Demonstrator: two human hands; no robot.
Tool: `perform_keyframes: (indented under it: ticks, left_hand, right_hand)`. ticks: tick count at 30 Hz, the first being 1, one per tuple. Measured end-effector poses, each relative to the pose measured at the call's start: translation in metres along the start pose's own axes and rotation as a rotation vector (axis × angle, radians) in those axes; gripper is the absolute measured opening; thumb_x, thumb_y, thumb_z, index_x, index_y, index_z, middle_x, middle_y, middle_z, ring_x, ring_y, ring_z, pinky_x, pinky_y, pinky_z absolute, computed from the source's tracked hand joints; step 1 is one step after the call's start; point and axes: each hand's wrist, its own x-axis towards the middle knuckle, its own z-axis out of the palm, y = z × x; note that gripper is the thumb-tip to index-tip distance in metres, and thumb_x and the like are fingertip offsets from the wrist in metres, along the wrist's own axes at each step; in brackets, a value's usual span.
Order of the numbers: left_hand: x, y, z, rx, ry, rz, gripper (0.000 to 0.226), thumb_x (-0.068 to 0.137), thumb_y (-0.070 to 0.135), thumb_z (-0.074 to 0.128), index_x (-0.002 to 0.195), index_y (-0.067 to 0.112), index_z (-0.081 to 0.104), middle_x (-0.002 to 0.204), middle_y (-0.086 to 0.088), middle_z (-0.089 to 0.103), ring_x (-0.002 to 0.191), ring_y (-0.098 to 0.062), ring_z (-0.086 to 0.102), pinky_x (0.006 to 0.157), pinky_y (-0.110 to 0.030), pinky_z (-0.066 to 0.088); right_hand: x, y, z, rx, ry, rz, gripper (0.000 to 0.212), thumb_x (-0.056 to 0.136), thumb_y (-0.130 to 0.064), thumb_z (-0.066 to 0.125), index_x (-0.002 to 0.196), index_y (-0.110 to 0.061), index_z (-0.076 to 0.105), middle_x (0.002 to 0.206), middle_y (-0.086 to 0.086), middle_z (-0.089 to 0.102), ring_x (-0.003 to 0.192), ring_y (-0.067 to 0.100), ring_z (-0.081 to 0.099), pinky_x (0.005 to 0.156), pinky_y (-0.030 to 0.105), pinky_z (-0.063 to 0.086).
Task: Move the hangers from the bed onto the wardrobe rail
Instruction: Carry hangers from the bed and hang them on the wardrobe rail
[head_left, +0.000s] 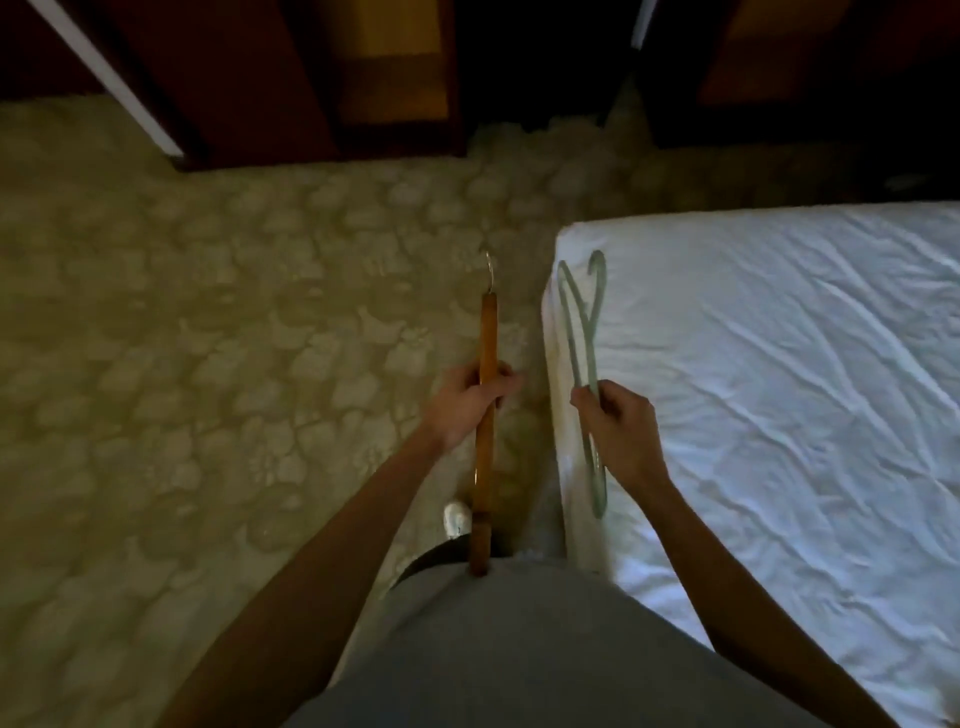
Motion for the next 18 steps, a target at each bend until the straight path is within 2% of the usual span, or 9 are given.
perform_keyframes:
  ticks: [3, 5, 8, 10, 14, 18]
  left_hand:
    - [0.038, 0.019, -0.050, -0.012, 0.058, 0.029, 0.011, 0.089, 0.019, 0.070, 0.085, 0.011, 0.065, 0.064, 0.005, 0.054, 0.055, -0.005, 0.049, 0.055, -0.015, 0.041]
    - [0.066, 0.029, -0.079, -0.016, 0.086, 0.025, 0.009, 0.092, 0.015, 0.068, 0.087, 0.009, 0.064, 0.065, 0.006, 0.054, 0.057, -0.004, 0.049, 0.056, -0.014, 0.040]
    - [0.115, 0.044, -0.112, -0.046, 0.123, 0.013, 0.008, 0.091, 0.014, 0.069, 0.090, 0.006, 0.066, 0.067, 0.002, 0.054, 0.063, -0.011, 0.049, 0.064, -0.022, 0.041]
    - [0.153, 0.057, -0.129, -0.061, 0.139, -0.003, 0.010, 0.090, 0.015, 0.068, 0.091, 0.006, 0.066, 0.068, 0.001, 0.054, 0.065, -0.011, 0.050, 0.068, -0.025, 0.043]
    - [0.251, 0.092, -0.159, -0.035, 0.146, -0.005, 0.009, 0.094, 0.011, 0.064, 0.087, 0.005, 0.062, 0.065, 0.003, 0.051, 0.057, -0.004, 0.048, 0.058, -0.012, 0.042]
    - [0.355, 0.151, -0.183, -0.080, 0.184, -0.046, 0.008, 0.094, 0.016, 0.064, 0.087, 0.013, 0.065, 0.068, 0.004, 0.055, 0.059, -0.005, 0.051, 0.055, -0.012, 0.044]
  right_hand:
    - [0.058, -0.044, 0.033, -0.017, -0.077, -0.045, 0.043, 0.094, -0.025, 0.066, 0.058, -0.012, 0.046, 0.051, 0.003, 0.041, 0.049, 0.011, 0.037, 0.049, 0.022, 0.032]
    - [0.094, -0.068, 0.049, -0.022, -0.112, -0.065, 0.043, 0.095, -0.024, 0.066, 0.058, -0.011, 0.047, 0.052, 0.009, 0.043, 0.048, 0.012, 0.039, 0.049, 0.021, 0.033]
    - [0.156, -0.092, 0.068, -0.021, -0.152, -0.072, 0.038, 0.095, -0.023, 0.065, 0.064, -0.005, 0.055, 0.062, 0.022, 0.055, 0.050, 0.018, 0.046, 0.050, 0.023, 0.039]
    - [0.203, -0.103, 0.080, -0.025, -0.172, -0.072, 0.035, 0.095, -0.025, 0.065, 0.067, -0.006, 0.059, 0.063, 0.017, 0.060, 0.053, 0.023, 0.053, 0.053, 0.024, 0.045]
    - [0.309, -0.127, 0.104, -0.010, -0.198, -0.071, 0.030, 0.095, -0.026, 0.066, 0.067, -0.017, 0.061, 0.059, 0.000, 0.058, 0.052, 0.008, 0.052, 0.054, 0.020, 0.045]
    - [0.418, -0.165, 0.119, 0.020, -0.231, -0.031, 0.030, 0.095, -0.026, 0.066, 0.067, -0.021, 0.059, 0.058, -0.001, 0.054, 0.052, 0.010, 0.047, 0.052, 0.021, 0.042]
